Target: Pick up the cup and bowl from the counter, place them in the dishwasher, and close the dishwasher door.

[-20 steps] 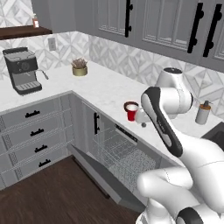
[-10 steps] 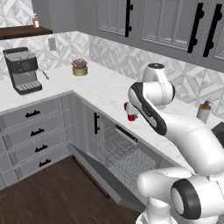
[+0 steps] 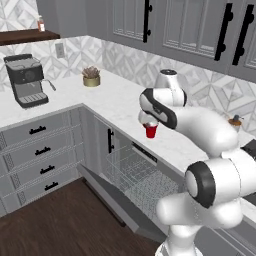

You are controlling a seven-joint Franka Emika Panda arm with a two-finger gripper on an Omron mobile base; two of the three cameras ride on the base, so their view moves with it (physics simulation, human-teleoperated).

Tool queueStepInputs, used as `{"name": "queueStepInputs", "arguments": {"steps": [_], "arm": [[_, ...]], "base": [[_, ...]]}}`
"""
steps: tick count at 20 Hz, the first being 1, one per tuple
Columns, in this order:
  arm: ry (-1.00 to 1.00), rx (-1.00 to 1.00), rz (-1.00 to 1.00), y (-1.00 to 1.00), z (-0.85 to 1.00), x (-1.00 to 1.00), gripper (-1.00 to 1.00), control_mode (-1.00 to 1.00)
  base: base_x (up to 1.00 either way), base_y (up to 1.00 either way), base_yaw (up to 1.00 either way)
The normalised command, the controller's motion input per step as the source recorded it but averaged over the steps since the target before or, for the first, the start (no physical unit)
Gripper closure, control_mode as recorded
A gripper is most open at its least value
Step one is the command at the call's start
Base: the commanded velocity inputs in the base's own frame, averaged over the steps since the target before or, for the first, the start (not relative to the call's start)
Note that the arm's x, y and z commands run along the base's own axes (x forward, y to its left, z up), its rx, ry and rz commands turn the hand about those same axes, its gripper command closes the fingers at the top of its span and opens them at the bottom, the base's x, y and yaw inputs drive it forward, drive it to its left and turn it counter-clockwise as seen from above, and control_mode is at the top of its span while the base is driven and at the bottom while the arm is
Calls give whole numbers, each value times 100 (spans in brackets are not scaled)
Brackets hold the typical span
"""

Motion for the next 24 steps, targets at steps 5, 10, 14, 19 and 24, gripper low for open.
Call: {"name": "queueStepInputs", "arguments": {"steps": [5,10,14,19,24], "arm": [[0,0,3,0,-15,69,-100,-100],[0,0,3,-1,-43,48,-100,-100],[0,0,0,-2,-41,42,-100,-100],[0,0,0,-7,-25,45,-100,-100],[0,0,0,-13,-36,42,-100,-100]], "base": [[0,0,0],[0,0,0],[0,0,0],[0,0,0],[0,0,0]]}}
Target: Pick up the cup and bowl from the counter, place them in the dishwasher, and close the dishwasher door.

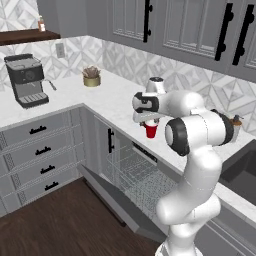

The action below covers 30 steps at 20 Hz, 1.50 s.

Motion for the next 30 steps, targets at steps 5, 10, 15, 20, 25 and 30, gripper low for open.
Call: {"name": "queueStepInputs", "arguments": {"steps": [5,10,15,20,25,30], "arm": [[0,0,0,-5,-20,48,-100,-100],[0,0,0,-17,-24,34,-100,-100],[0,0,0,-13,-20,25,-100,-100],[0,0,0,-7,-17,19,-100,-100],[0,0,0,-6,-21,16,-100,-100],[0,0,0,0,-19,16,-100,-100]], "base": [[0,0,0],[0,0,0],[0,0,0],[0,0,0],[0,0,0],[0,0,0]]}}
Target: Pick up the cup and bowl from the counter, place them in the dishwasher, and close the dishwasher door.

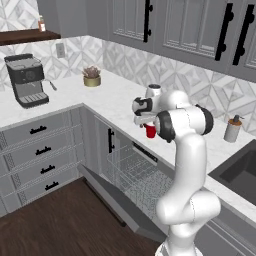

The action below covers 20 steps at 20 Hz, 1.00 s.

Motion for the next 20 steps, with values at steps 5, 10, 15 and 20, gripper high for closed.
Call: {"name": "queueStepInputs", "arguments": {"steps": [5,10,15,20], "arm": [[0,0,0,0,-18,0,-100,-100],[0,0,2,-3,-19,0,100,-100],[1,0,0,-2,-4,0,100,-100],[-4,0,0,4,0,-20,100,-100]], "base": [[0,0,0],[0,0,0],[0,0,0],[0,0,0]]}}
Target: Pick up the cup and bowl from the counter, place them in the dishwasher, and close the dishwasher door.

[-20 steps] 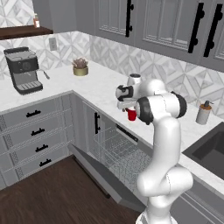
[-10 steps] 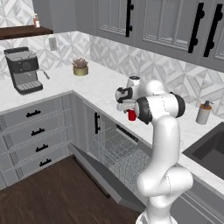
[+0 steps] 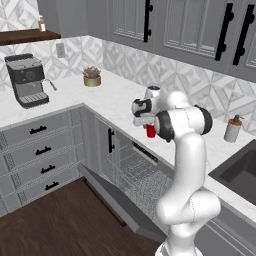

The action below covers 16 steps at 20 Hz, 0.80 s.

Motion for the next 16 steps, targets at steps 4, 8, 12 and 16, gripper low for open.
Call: {"name": "queueStepInputs", "arguments": {"steps": [4,8,12,16], "arm": [[-14,0,1,7,66,-67,100,-100],[0,0,1,45,52,-97,100,-100],[0,0,5,57,1,-100,100,-100],[0,0,6,37,0,-100,100,-100]], "base": [[0,0,0],[0,0,0],[0,0,0],[0,0,0]]}}
